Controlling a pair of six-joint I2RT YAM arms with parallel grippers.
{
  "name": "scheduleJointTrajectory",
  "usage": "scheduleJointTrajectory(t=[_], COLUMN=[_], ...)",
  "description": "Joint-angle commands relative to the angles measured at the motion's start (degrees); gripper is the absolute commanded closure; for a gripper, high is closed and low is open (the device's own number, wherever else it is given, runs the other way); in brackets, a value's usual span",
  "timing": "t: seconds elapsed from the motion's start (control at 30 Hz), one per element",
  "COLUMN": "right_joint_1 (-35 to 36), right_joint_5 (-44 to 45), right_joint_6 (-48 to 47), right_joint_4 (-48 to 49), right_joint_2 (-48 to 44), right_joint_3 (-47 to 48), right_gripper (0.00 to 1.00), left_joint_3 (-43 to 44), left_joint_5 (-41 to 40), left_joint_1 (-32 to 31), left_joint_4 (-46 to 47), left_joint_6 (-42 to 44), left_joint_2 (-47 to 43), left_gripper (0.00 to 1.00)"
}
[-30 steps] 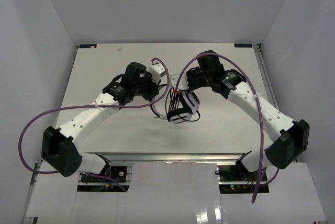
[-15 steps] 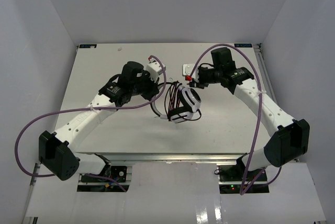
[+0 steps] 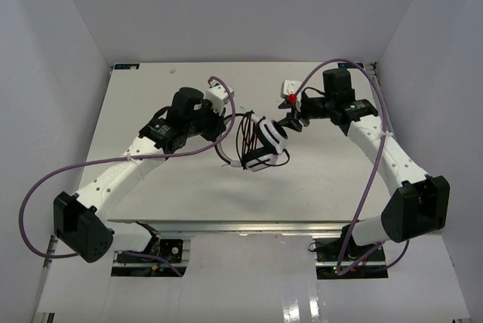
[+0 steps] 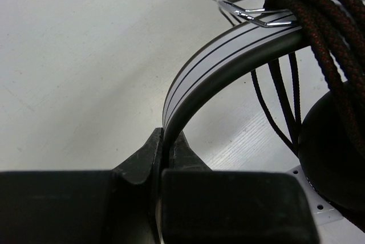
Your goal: Wrap the headphones
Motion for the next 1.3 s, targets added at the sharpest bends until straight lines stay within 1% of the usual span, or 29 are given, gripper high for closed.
scheduleJointTrajectory(t=[0.0,0.03,0.1,0.13,0.17,0.2,0.3,0.33,0.37,0.4,0.47,0.53,0.63,0.67,0.7,0.73,0.77,0.83,0.87,0.9,1.03,1.07,1.13,1.2,1.27], right_joint_1=[-2.26,-2.74,-4.53,-4.93,-5.05,-5.09,-4.97,-4.71,-4.14,-3.44,-1.11,1.38,3.52,3.99,4.19,4.23,4.23,4.23,4.23,4.27,4.23,4.23,4.23,4.23,4.25], right_joint_5=[-3.54,-4.51,-9.53,-11.29,-12.86,-14.22,-17.21,-17.86,-18.0,-17.97,-18.08,-18.79,-15.4,-15.23,-14.32,-14.51,-14.93,-15.11,-14.84,-14.48,-13.09,-12.72,-11.3,-9.69,-7.87], right_joint_6=[6.47,7.62,10.16,13.73,15.99,19.97,36.38,37.69,44.0,46.96,50.44,56.91,58.5,59.1,60.53,61.18,61.66,62.56,62.97,63.29,63.84,64.45,64.96,65.29,65.59], right_joint_4=[5.25,5.41,7.47,8.96,10.23,13.74,31.39,35.39,39.56,42.33,45.88,51.68,53.61,53.82,54.67,55.13,55.52,56.51,57.39,58.0,58.27,58.11,57.43,56.03,54.4], right_joint_2=[-2.15,-2.09,-1.69,-1.45,-1.06,-0.73,0.08,0.43,1.13,1.48,2.17,3.53,5.03,5.28,6.7,7.35,7.84,7.48,6.67,5.96,3.71,3.2,3.04,3.31,4.32], right_joint_3=[-1.17,-1.35,-2.08,-2.62,-3.68,-5.1,-10.97,-12.48,-14.09,-15.11,-16.52,-17.59,-17.28,-17.16,-16.45,-16.28,-16.23,-17.05,-18.33,-19.54,-22.92,-23.72,-24.42,-24.76,-25.09], right_gripper=[0.4,0.36,0.13,0.1,0.1,0.1,0.1,0.1,0.1,0.1,0.1,0.1,0.1,0.09,0.04,0.15,0.29,0.64,0.74,0.76,0.75,0.75,0.81,0.87,0.9], left_joint_3=[1.08,0.9,0.96,1.16,1.65,2.21,3.97,4.54,5.31,5.9,6.85,7.71,8.87,8.96,9.48,9.73,9.93,10.01,9.81,9.47,7.73,6.43,4.05,0.98,-4.06], left_joint_5=[0.45,0.41,0.56,0.65,0.72,0.83,1.15,1.32,1.51,1.78,2.29,2.79,3.04,3.03,2.97,2.64,2.26,0.98,-0.85,-2.37,-7.38,-8.3,-11.93,-13.69,-15.36], left_joint_1=[0.11,0.11,0.11,0.11,0.11,0.11,0.11,0.11,0.11,0.11,0.11,0.11,0.11,0.11,0.11,0.11,0.11,0.11,0.11,0.15,0.36,0.52,0.83,1.03,1.4], left_joint_4=[5.03,5.21,5.39,5.34,5.11,4.84,3.74,3.63,3.05,2.77,2.49,2.32,2.24,2.27,2.4,2.46,2.51,3.13,3.54,4.1,7.29,8.88,10.86,13.07,15.85], left_joint_6=[-2.4,-2.33,-2.39,-2.34,-2.32,-2.32,-2.39,-2.32,-2.32,-3.29,-4.53,-5.07,-5.83,-5.9,-6.29,-6.47,-6.62,-6.98,-7.46,-7.87,-10.09,-12.18,-16.02,-20.16,-25.46], left_joint_2=[-5.85,-6.2,-6.96,-7.24,-7.42,-7.49,-7.59,-7.66,-7.66,-7.66,-7.66,-7.56,-7.31,-7.28,-7.08,-7.01,-6.96,-6.79,-6.78,-6.78,-7.03,-7.12,-7.14,-7.21,-7.08], left_gripper=[1.0,1.0,1.0,1.0,1.0,1.0,1.0,1.0,1.0,1.0,1.0,1.0,1.0,1.0,1.0,1.0,1.0,1.0,1.0,1.0,1.0,1.0,1.0,1.0,1.0])
